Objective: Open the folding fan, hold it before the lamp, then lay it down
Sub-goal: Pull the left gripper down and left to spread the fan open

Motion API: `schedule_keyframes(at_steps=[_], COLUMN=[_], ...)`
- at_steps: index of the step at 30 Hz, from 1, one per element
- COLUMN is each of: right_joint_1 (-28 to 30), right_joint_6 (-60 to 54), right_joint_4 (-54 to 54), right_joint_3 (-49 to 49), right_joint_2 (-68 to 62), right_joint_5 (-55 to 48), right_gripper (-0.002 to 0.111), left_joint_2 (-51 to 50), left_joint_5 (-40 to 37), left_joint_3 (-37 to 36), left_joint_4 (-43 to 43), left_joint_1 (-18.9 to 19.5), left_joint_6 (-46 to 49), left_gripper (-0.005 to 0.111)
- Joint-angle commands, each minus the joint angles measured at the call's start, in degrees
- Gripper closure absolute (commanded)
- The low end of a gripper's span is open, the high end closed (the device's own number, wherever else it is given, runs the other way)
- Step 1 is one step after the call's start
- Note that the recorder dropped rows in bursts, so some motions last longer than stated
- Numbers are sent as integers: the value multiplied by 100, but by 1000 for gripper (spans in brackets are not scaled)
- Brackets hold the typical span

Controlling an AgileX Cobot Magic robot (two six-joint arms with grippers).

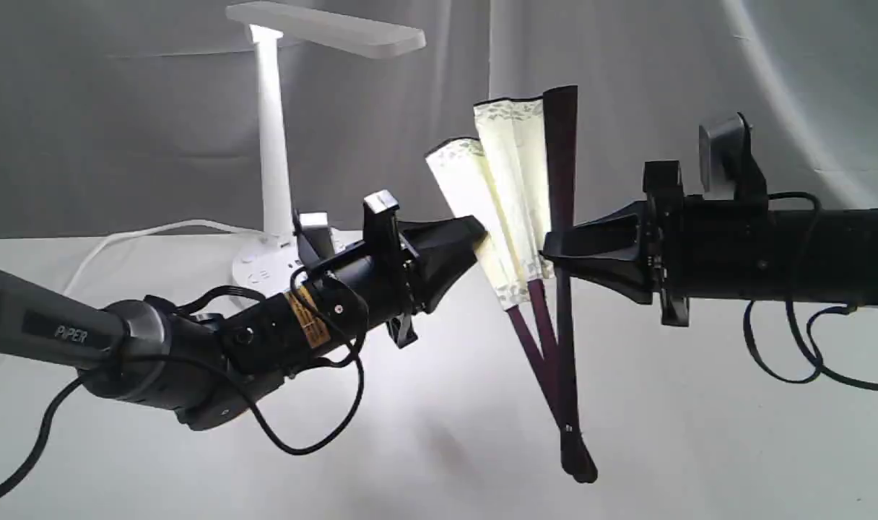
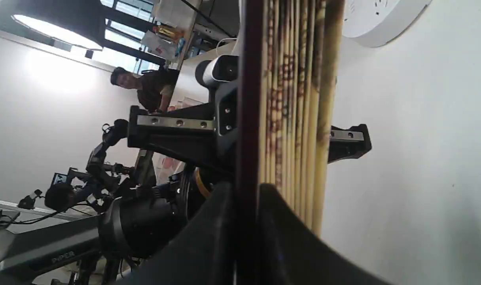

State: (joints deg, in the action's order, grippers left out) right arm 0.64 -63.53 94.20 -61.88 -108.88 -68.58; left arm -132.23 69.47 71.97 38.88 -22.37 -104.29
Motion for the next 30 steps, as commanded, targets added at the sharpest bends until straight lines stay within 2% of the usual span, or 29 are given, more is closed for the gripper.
schedule_keyframes(at_steps=[1, 3, 19, 30], right_joint_1=[-9, -9, -9, -9], right_joint_6=[-35, -35, -35, 50], right_joint_4=[30, 30, 16, -4], right_joint_3=[12, 12, 12, 12], right_joint_2=[53, 53, 53, 53], right_joint_5=[-138, -138, -138, -138], right_gripper=[108, 108, 108, 108], left_joint_2=[13, 13, 24, 184], left_joint_5=[-21, -47, 49, 49], left_joint_3=[33, 33, -17, -819], left_joint_4=[100, 272, 331, -21], left_joint_1=[12, 12, 41, 41], left_joint_6=[87, 88, -67, -38], left_gripper=[103, 107, 107, 107])
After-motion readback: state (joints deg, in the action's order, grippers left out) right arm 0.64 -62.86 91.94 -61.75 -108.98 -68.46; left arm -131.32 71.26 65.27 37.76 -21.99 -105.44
